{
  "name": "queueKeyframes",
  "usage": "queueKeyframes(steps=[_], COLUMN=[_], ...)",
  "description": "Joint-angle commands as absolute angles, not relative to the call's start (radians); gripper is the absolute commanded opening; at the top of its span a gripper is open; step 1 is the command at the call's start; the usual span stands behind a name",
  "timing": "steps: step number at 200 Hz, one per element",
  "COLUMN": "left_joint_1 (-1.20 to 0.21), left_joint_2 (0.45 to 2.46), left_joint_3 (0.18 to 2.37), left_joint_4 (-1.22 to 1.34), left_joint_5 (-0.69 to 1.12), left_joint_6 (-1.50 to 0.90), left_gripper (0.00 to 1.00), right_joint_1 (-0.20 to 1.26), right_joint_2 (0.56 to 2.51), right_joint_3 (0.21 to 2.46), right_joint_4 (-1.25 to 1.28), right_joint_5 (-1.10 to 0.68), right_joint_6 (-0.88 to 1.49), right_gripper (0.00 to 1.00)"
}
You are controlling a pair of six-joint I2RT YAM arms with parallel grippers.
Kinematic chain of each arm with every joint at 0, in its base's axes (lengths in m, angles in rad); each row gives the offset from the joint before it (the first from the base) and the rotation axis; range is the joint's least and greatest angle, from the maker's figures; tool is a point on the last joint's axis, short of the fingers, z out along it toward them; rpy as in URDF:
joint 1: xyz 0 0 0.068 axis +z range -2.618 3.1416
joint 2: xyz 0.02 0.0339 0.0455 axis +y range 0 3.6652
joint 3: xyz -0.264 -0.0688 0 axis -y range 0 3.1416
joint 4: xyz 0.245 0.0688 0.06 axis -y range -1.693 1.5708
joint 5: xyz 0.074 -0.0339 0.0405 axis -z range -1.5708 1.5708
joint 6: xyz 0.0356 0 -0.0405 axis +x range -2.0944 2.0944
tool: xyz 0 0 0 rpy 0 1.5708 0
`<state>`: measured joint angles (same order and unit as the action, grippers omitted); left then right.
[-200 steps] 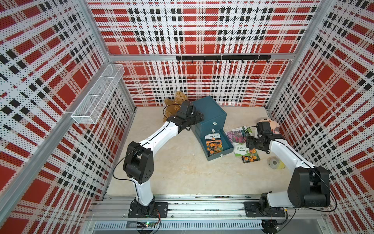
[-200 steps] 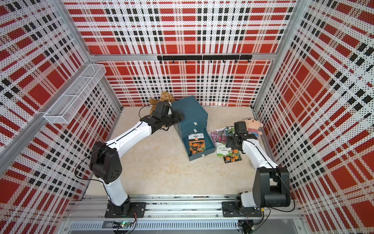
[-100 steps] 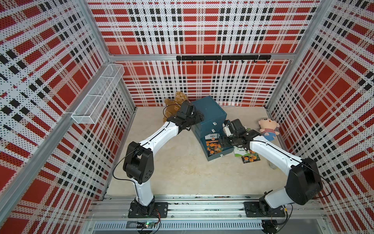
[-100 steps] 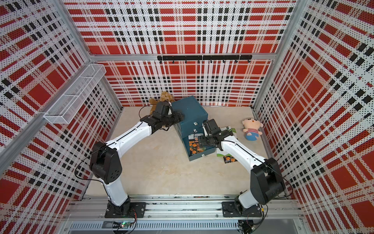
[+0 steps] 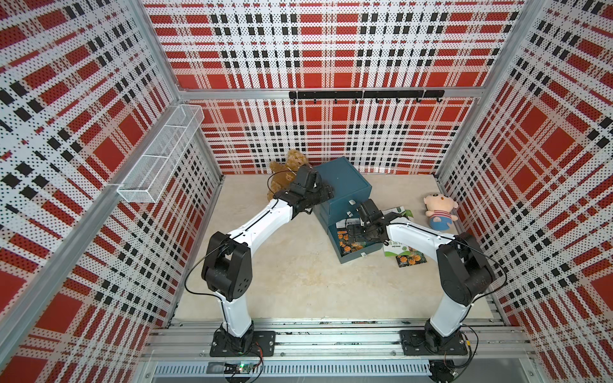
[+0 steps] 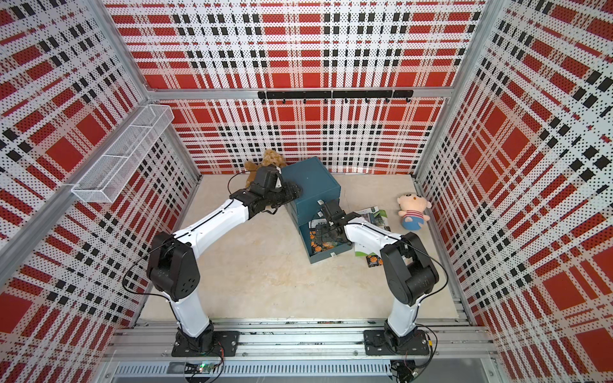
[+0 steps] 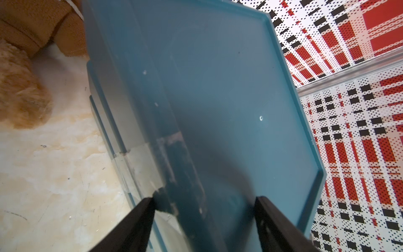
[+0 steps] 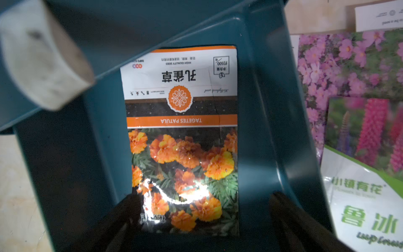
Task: Take the seed bags out of the drawer
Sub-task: Pick up the seed packet from the drawer.
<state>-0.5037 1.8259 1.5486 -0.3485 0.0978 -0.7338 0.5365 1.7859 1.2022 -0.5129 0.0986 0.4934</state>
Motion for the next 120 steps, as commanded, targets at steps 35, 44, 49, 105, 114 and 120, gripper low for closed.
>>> queueKeyframes(steps=[35,44,49,105,114,120], left_joint_1=[-0.519,-0.519,-0.517,-0.507,-0.505,-0.503], left_joint_2=[1.865,1.864,1.864,1.86,1.857,1.857], left_joint_3=[1.484,1.482,1.483,1.473,1.471,1.469], left_joint_4=[-0.468,-0.468,-0.467,-0.466,-0.467,-0.466], left_joint_5=[0.142,0.141,0.141,0.149,0.15,0.151], left_joint_6=[-0.718,-0.716,-0.716,-0.709,-0.707,-0.706], left_gripper=[0.76,0.76,0.76,0.76,0.76,0.76], right_joint_1=[0.561,0.565,0.567,0.6,0.604,0.604], right_joint_2=[1.882,1.891,1.895,1.963,1.972,1.979], right_joint_3=[1.243,1.243,1.242,1.234,1.228,1.224], right_joint_4=[-0.464,-0.462,-0.46,-0.462,-0.462,-0.46], right_joint_5=[0.159,0.171,0.178,0.257,0.264,0.267], right_joint_6=[0.511,0.518,0.52,0.538,0.544,0.546], right_gripper=[0.97,0.97,0.96,0.83,0.79,0.78])
